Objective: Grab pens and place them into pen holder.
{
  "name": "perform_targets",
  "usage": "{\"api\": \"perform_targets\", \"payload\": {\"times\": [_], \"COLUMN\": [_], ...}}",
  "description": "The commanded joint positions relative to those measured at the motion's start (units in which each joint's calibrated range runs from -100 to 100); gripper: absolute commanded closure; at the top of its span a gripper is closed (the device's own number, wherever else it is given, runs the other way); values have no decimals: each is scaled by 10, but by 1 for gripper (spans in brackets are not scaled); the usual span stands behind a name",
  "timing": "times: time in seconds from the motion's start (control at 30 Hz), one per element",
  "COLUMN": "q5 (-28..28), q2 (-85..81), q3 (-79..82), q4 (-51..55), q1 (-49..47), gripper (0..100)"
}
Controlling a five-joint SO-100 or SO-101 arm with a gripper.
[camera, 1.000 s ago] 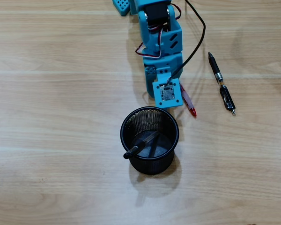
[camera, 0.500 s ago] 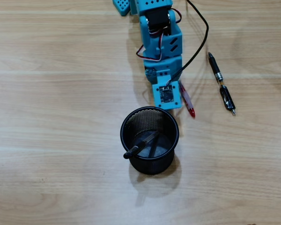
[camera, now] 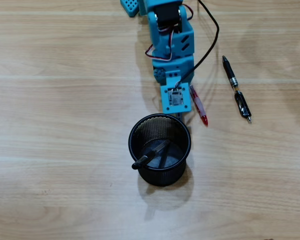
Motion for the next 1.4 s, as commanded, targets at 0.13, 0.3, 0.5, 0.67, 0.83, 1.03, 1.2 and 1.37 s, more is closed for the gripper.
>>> {"api": "perform_targets", "payload": {"times": [0.13,0.3,0.5,0.67,0.83,1.03,1.2,1.37], "q5": [38,67,89,99,97,95,95,95], "q2": [-133,-152,-125,-60,8,68,86,89], "q3": [-95,-158,-250,-279,-282,-280,-275,-264], "q4": [0,-8,-31,-181,-336,-435,-430,-423], "q1": [20,22,36,53,73,94,97,91], "gripper": [98,98,98,98,98,98,96,85]}}
